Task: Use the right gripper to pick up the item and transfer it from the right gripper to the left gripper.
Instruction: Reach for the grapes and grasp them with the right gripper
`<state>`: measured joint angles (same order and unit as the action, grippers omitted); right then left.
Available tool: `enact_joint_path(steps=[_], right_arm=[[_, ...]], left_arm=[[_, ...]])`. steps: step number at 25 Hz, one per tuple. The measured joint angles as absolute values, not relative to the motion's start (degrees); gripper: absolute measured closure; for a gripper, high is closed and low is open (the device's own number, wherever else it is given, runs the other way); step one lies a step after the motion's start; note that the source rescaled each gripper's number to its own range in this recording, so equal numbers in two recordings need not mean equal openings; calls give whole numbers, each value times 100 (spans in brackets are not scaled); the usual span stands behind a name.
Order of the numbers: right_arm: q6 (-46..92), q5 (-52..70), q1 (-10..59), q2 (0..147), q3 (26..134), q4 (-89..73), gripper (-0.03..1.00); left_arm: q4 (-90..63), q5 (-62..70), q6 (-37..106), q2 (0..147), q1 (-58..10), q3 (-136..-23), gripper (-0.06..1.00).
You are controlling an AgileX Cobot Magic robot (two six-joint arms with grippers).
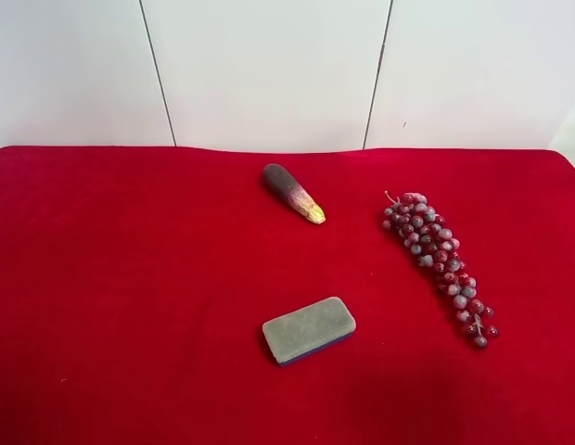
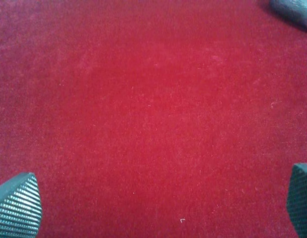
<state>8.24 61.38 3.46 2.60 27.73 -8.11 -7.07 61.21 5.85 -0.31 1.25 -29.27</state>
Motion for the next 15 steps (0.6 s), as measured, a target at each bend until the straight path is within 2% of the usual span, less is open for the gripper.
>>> enact_joint_path(steps=[15], right_arm=[[810,6138,346,260,2773,-811,-3]], left_arm=[[-707,6121,585,-31,125,-2927,-6]])
